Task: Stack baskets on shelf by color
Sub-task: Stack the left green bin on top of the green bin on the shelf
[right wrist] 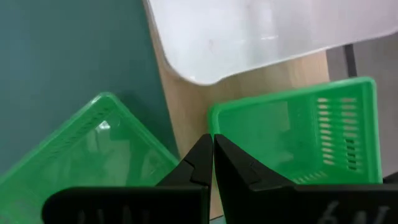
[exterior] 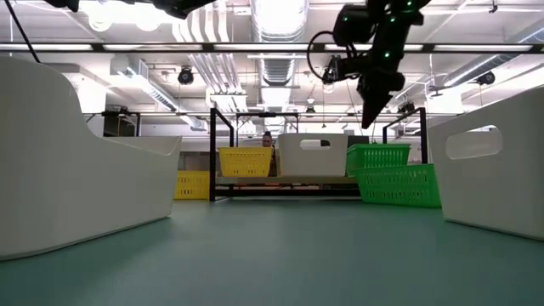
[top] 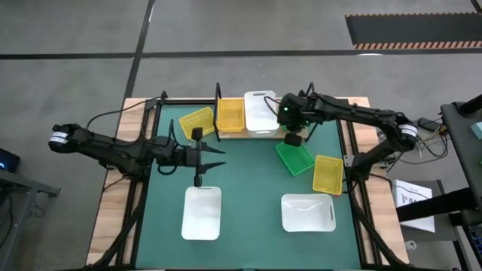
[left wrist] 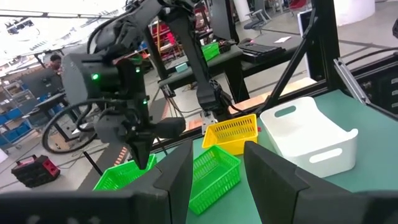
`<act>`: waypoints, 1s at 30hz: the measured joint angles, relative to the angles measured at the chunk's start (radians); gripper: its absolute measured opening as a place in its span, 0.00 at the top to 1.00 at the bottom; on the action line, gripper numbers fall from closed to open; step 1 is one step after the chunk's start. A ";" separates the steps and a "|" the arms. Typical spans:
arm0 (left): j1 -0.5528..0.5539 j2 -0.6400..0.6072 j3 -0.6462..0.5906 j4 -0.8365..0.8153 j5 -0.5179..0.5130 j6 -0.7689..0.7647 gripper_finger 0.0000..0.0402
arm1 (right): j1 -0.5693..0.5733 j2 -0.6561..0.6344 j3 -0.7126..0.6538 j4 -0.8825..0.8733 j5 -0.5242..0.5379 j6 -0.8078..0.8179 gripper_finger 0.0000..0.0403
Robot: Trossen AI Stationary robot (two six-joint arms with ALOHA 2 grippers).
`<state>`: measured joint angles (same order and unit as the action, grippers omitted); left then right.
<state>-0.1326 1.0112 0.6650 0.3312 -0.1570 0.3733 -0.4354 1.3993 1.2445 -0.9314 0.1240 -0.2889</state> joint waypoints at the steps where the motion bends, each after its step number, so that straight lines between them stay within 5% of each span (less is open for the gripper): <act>1: 0.000 0.000 -0.001 0.000 0.000 0.000 0.68 | -0.003 0.015 0.009 -0.001 0.000 -0.009 0.98; 30: 0.000 0.000 -0.001 0.001 0.000 0.001 0.68 | -0.068 0.178 0.061 0.150 -0.019 -0.050 0.98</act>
<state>-0.1326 1.0115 0.6640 0.3317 -0.1574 0.3744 -0.5035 1.5776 1.3060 -0.7815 0.1051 -0.3389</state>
